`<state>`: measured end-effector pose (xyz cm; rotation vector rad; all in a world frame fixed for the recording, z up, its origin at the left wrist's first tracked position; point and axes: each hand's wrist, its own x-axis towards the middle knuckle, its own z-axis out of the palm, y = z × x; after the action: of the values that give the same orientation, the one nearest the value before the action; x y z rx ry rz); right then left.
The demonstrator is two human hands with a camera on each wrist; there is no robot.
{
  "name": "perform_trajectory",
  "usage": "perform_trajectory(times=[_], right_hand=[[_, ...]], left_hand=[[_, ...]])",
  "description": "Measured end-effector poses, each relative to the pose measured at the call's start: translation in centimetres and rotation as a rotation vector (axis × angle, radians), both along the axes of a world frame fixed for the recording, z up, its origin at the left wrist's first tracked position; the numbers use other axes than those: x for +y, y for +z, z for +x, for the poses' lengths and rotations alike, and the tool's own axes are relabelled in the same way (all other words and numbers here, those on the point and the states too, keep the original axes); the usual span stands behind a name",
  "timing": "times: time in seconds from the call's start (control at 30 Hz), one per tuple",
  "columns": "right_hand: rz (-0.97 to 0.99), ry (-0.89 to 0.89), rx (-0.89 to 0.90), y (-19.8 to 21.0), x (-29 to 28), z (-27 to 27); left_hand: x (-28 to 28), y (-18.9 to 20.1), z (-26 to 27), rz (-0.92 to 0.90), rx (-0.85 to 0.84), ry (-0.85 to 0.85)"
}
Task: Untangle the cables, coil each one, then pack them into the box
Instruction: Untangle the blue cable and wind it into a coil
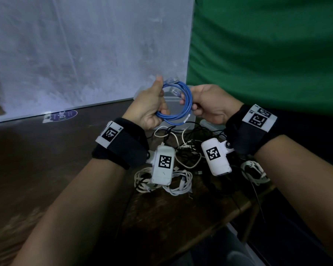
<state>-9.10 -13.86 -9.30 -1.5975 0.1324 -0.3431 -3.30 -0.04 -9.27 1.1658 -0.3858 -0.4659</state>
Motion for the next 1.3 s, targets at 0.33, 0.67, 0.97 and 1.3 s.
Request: perform_trajectory(times=[0.33,0.67,0.97,1.3], right_hand=[[0.037,0.259,0.092,0.8,-0.1,-1.6],[0.324,0.23,0.014,0.9,1.1,-1.5],[0.062,0.043,-0.122,0.2,1.5,-0.6],[-0.385,-0.163,-0.273,0.7,1.0,-0.1]], left_hand=[[0.0,-0.2,0.1,0.035,0.009,0.045],[-0.4,-0.7,-0.1,0.088,-0.078,0.083],[-0.8,-1.0,-0.3,0.12,-0.069,0.054],[-0.9,-1.5,0.2,0.191,-0.202,0.168]])
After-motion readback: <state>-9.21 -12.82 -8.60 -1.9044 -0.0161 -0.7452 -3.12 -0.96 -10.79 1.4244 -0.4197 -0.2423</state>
